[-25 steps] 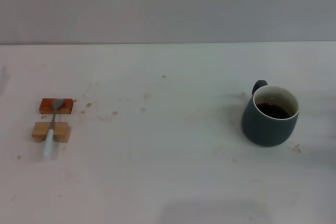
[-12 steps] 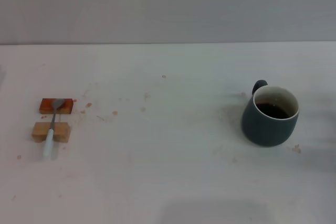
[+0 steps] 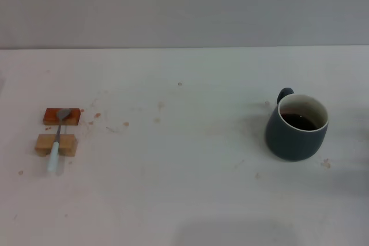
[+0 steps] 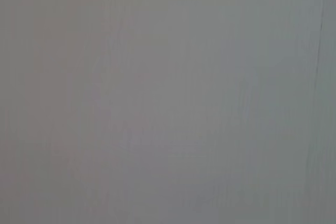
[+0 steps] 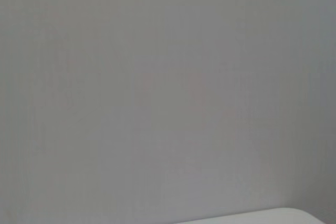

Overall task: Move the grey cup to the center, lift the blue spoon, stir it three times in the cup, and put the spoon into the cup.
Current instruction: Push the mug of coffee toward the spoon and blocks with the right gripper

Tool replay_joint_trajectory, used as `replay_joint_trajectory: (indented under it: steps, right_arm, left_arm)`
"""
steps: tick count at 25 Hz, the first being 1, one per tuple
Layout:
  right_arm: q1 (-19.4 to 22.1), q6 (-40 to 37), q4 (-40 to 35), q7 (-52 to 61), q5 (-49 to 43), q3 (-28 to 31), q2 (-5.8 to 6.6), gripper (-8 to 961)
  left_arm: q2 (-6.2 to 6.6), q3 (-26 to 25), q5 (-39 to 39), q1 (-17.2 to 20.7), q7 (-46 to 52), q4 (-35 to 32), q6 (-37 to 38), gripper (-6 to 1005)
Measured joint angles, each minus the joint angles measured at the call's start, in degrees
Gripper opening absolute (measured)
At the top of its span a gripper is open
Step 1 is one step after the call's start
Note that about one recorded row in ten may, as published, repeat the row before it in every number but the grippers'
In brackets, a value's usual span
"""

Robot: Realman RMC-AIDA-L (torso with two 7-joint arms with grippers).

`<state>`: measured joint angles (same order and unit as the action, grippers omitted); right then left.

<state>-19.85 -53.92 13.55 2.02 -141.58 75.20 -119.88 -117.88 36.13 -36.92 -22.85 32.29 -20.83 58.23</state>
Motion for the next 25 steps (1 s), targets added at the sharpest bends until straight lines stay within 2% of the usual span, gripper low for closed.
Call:
replay_joint_trajectory:
  steps: [4,8,14,18,25]
  right_arm:
    - [0.21,-0.46,0.71,0.01,-0.01,-1.49,0.0,502]
    - [0.94,-0.29,2.05,0.01,-0.02,-3.52,0.0,336]
    - [1.81,0.54,3.95,2.14,-0.02,-10.65,0.0,82]
    - [1.83,1.03,4.07,4.28,-0.02,-12.87,0.0,19]
    - [1.36,3.88,5.72,5.67,-0.02,-17.03,-0.01,19]
  left_arm:
    - [0.0,-0.01,0.0,0.0,0.01,0.0,-0.04,841]
    - [-0.01,-0.01,0.0,0.0,0.02,0.0,-0.06,840]
    - [-0.07,-0.01,0.06,-0.39,0.22,-0.62,-0.18,840]
    - [-0.07,-0.01,0.2,-0.58,0.67,-0.68,-0.17,840]
    - [-0.01,-0.01,0.8,-0.85,0.75,-1.6,-0.17,840]
